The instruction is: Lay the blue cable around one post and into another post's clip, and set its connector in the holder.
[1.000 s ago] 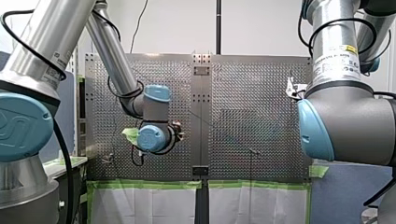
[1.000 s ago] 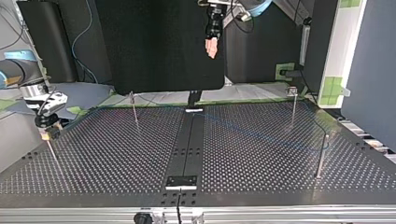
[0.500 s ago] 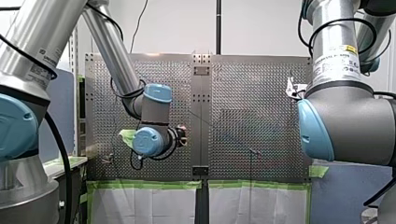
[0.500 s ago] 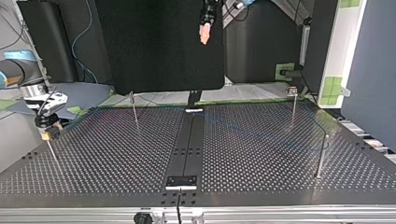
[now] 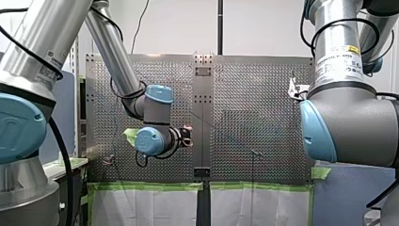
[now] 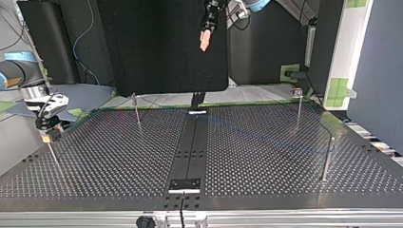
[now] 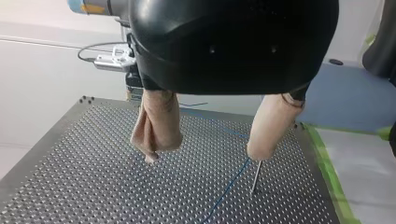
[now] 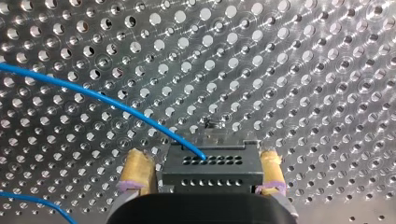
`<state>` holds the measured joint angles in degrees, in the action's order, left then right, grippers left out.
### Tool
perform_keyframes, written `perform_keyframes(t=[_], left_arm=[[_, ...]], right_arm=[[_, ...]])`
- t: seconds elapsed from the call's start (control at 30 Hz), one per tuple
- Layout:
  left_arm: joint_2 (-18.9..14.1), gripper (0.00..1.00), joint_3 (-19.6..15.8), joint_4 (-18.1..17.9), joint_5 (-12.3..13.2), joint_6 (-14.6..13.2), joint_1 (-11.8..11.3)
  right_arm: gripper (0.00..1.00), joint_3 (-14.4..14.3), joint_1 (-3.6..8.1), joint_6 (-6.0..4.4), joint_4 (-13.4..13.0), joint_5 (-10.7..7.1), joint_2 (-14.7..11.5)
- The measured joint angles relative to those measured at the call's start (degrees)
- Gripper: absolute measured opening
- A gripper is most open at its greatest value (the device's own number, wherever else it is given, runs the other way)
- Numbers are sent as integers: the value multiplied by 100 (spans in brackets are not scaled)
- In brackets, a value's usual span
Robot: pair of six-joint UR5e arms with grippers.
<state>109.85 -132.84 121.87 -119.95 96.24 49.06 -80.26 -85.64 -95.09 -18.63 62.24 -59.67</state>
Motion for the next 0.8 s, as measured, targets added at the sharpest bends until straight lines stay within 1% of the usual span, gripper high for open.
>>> perform_keyframes(t=[0.3,0.57,0.8], left_arm=[[-1,100,31,154,472,-62,-471],[1,100,31,180,858,-105,-864],[2,100,26,253,1083,-85,-1181]], right_arm=[[100,0,0,0,0,0,0],[100,0,0,0,0,0,0],[100,0,0,0,0,0,0]])
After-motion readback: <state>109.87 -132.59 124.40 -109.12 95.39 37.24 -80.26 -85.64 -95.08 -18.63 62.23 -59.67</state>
